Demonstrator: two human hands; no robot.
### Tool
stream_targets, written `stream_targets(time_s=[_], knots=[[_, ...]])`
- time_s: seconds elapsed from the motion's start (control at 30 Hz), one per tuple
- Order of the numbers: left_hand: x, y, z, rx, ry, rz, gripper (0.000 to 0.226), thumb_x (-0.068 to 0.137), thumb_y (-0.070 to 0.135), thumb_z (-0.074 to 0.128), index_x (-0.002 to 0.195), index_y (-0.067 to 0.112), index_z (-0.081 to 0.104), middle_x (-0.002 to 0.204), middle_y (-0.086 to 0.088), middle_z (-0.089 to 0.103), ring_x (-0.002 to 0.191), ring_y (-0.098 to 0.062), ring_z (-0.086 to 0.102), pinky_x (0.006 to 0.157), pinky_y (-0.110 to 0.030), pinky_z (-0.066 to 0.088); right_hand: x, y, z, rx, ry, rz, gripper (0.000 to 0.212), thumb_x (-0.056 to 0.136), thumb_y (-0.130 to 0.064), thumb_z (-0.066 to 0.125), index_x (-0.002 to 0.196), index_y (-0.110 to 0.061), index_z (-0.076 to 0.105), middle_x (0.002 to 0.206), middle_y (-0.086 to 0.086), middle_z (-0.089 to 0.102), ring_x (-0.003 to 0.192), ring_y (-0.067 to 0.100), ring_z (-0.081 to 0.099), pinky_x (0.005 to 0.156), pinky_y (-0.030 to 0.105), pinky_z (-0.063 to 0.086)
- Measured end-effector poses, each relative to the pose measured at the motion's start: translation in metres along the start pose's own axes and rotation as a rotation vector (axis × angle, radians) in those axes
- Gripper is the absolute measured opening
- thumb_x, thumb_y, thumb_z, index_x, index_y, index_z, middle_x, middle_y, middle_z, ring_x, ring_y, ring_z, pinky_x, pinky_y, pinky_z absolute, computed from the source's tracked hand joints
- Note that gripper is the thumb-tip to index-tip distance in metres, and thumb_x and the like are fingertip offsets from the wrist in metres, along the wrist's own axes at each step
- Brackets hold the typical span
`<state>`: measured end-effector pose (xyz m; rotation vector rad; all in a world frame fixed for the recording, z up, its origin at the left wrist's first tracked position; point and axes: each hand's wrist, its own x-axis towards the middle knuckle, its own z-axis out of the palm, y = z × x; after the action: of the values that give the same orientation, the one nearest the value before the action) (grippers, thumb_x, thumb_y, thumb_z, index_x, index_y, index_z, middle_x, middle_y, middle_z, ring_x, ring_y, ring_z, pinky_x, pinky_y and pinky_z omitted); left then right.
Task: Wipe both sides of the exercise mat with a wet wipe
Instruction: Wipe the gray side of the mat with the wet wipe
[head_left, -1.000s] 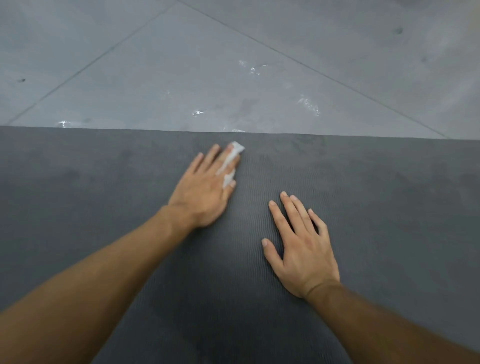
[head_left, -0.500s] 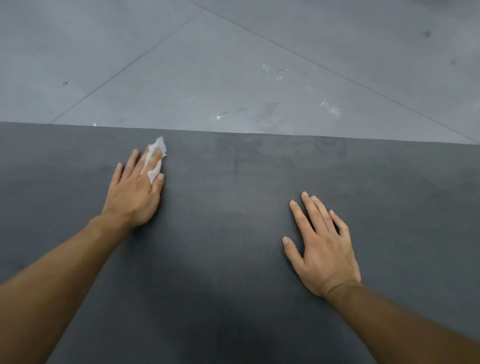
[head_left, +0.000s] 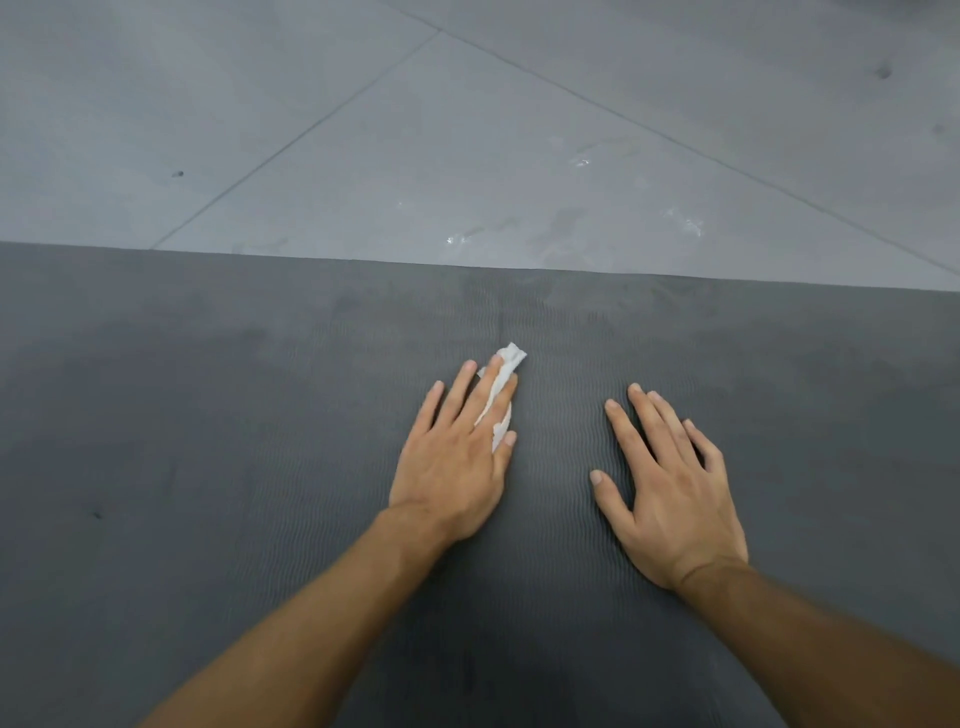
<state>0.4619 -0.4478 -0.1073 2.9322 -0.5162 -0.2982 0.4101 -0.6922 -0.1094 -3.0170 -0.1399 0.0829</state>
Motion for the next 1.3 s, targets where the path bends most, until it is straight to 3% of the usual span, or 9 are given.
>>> stream_targets(time_s=[0.13,0.3,0.43,0.6,0.8,0.93,1.17,1.3], knots=[[-0.007,-0.04,-0.004,-0.012,0.032,-0.068,0.067,0.102,0.049,0.005,0.166,0.029,0.003,0.173,0.011,-0.001,0.159,-0.012,-0.007,0.129,-0.039,0.0,-0.001,0.001,0.001,-0.008,-0.004,-0.006,0.072,0.101,-0.058,0.029,0.164,-0.023,0.026,0.173,0.001,0.013,0.16,0.016,0.009,0.127,0.044,0.016],[-0.017,-0.097,-0.013,-0.093,0.101,-0.346,0.062,0.107,0.042,0.019,0.166,0.032,0.003,0.174,0.009,0.004,0.16,-0.014,-0.002,0.129,-0.044,0.003,-0.001,0.001,0.002,-0.003,-0.003,-0.007,0.072,0.101,-0.059,0.029,0.165,-0.024,0.025,0.173,0.001,0.013,0.16,0.016,0.008,0.127,0.044,0.016],[-0.02,-0.096,-0.017,-0.128,0.112,-0.436,0.061,0.109,0.038,0.026,0.166,0.03,0.004,0.174,0.003,0.003,0.16,-0.019,-0.002,0.13,-0.044,0.001,0.0,0.002,0.001,0.005,0.001,-0.009,0.073,0.101,-0.059,0.028,0.164,-0.024,0.025,0.173,0.001,0.013,0.16,0.016,0.009,0.127,0.044,0.016],[-0.022,-0.048,-0.006,-0.12,0.115,-0.344,0.063,0.108,0.04,0.021,0.166,0.026,0.004,0.174,0.008,-0.006,0.16,-0.017,-0.006,0.129,-0.043,0.0,0.0,0.001,0.0,0.009,0.003,-0.013,0.073,0.101,-0.06,0.028,0.164,-0.024,0.025,0.173,0.001,0.014,0.16,0.017,0.009,0.127,0.045,0.016],[-0.04,0.008,0.01,-0.074,0.038,-0.097,0.065,0.105,0.047,0.013,0.166,0.028,0.002,0.173,0.012,-0.011,0.159,-0.015,-0.012,0.129,-0.044,-0.001,-0.001,0.0,-0.001,0.004,0.01,-0.006,0.073,0.1,-0.059,0.03,0.164,-0.023,0.027,0.173,0.001,0.015,0.16,0.017,0.012,0.127,0.044,0.017],[-0.045,0.0,0.006,-0.023,-0.009,-0.035,0.064,0.104,0.048,0.006,0.166,0.03,0.005,0.173,0.013,-0.009,0.159,-0.013,-0.012,0.129,-0.047,-0.001,0.0,-0.001,-0.001,0.009,0.015,-0.003,0.073,0.1,-0.059,0.029,0.163,-0.023,0.029,0.173,0.001,0.016,0.16,0.017,0.012,0.127,0.045,0.018],[-0.053,-0.091,-0.011,-0.066,0.056,-0.309,0.065,0.102,0.048,0.01,0.165,0.036,0.009,0.172,0.016,0.002,0.159,-0.012,-0.002,0.128,-0.048,0.005,-0.001,0.0,0.0,0.003,0.014,-0.008,0.073,0.101,-0.059,0.028,0.164,-0.023,0.027,0.173,0.001,0.016,0.16,0.017,0.011,0.127,0.045,0.017],[-0.054,-0.105,-0.015,-0.144,0.078,-0.457,0.063,0.108,0.039,0.023,0.165,0.035,-0.003,0.173,0.011,-0.002,0.16,-0.015,-0.006,0.129,-0.048,0.001,0.0,0.001,0.001,-0.002,0.006,-0.008,0.073,0.101,-0.06,0.027,0.164,-0.024,0.025,0.173,0.001,0.015,0.16,0.016,0.009,0.128,0.045,0.016]])
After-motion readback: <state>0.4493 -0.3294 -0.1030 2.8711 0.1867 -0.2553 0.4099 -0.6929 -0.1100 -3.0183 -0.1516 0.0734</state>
